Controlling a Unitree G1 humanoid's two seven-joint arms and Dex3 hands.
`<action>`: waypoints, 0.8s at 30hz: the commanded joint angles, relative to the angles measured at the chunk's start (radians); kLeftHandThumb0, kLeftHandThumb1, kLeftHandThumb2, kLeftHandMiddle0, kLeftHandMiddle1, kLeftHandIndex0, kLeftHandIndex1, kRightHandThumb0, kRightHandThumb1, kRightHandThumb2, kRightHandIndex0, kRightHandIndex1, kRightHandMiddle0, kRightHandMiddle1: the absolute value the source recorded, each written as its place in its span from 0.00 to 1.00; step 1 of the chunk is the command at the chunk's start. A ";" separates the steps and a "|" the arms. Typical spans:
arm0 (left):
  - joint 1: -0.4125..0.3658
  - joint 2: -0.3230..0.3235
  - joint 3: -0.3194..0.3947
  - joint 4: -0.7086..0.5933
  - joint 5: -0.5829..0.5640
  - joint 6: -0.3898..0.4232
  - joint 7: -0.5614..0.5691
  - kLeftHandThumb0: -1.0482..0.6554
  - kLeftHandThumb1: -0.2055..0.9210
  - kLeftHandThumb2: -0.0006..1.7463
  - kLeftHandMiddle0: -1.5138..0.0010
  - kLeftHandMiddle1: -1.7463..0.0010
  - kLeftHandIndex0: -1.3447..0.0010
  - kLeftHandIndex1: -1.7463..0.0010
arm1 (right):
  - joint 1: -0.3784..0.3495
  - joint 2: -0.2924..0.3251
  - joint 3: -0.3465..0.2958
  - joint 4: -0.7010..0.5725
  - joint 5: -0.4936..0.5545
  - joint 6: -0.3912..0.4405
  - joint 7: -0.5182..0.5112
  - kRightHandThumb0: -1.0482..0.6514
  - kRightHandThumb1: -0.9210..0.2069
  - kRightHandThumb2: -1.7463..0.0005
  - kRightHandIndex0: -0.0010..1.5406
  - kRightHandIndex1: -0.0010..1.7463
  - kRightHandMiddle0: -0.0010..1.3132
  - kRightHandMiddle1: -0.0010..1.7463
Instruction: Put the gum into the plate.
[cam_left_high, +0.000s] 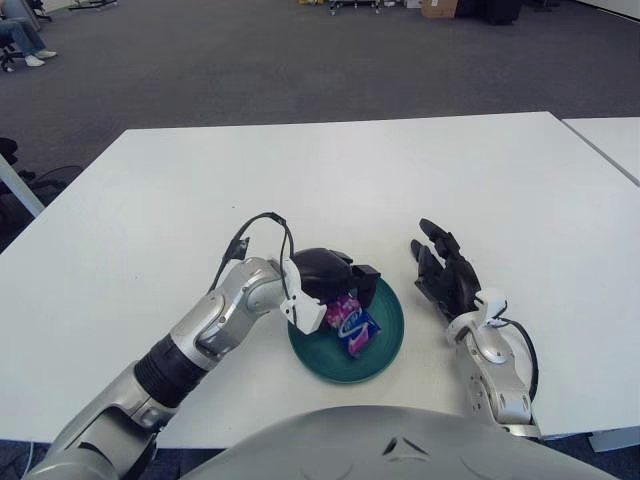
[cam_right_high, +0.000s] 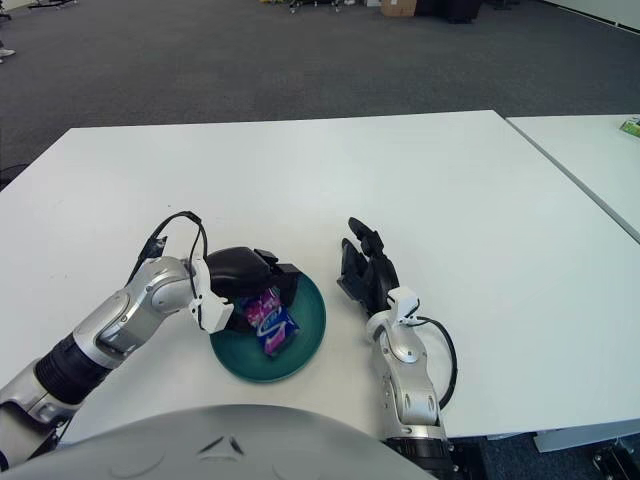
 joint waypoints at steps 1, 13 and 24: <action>-0.045 0.044 -0.001 -0.017 -0.004 -0.025 -0.066 0.02 0.99 0.13 0.97 0.90 1.00 0.83 | 0.016 -0.006 0.004 0.020 0.003 0.074 -0.001 0.23 0.00 0.48 0.12 0.00 0.00 0.26; -0.036 0.081 0.028 -0.064 -0.012 -0.044 -0.116 0.00 1.00 0.18 1.00 1.00 1.00 1.00 | 0.007 -0.014 0.012 -0.007 -0.011 0.128 -0.012 0.22 0.00 0.48 0.13 0.00 0.00 0.25; 0.017 0.077 0.094 -0.073 -0.017 -0.081 -0.011 0.00 1.00 0.20 1.00 1.00 1.00 1.00 | 0.013 0.020 0.006 -0.013 0.025 0.126 -0.020 0.23 0.00 0.52 0.14 0.01 0.00 0.26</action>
